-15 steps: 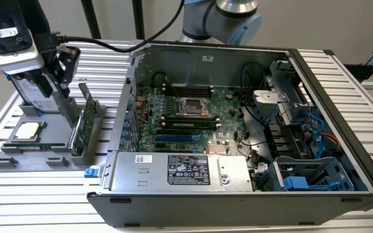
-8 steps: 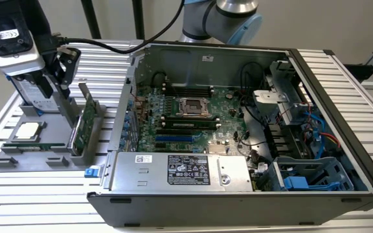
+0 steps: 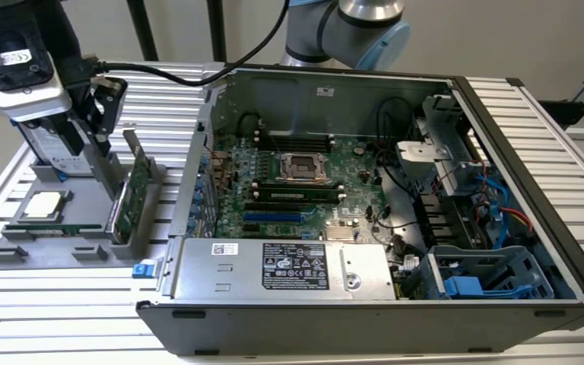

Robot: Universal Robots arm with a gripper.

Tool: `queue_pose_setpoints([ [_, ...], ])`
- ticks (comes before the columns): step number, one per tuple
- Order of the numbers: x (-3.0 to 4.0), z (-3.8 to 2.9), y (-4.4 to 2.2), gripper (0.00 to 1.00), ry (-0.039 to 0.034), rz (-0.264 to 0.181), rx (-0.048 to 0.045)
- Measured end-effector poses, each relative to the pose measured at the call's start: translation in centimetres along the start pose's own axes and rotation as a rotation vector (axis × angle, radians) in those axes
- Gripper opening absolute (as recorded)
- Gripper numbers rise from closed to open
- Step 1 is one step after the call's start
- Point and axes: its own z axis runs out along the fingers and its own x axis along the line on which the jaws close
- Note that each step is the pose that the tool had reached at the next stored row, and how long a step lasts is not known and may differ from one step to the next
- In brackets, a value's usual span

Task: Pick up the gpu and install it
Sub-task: 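Pick up the gpu and move the gpu toward the slot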

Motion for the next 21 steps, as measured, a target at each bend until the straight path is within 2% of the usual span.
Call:
queue_pose_setpoints([
  [21,0.01,0.58,-0.03,1.0,0.0,0.0,0.0],
])
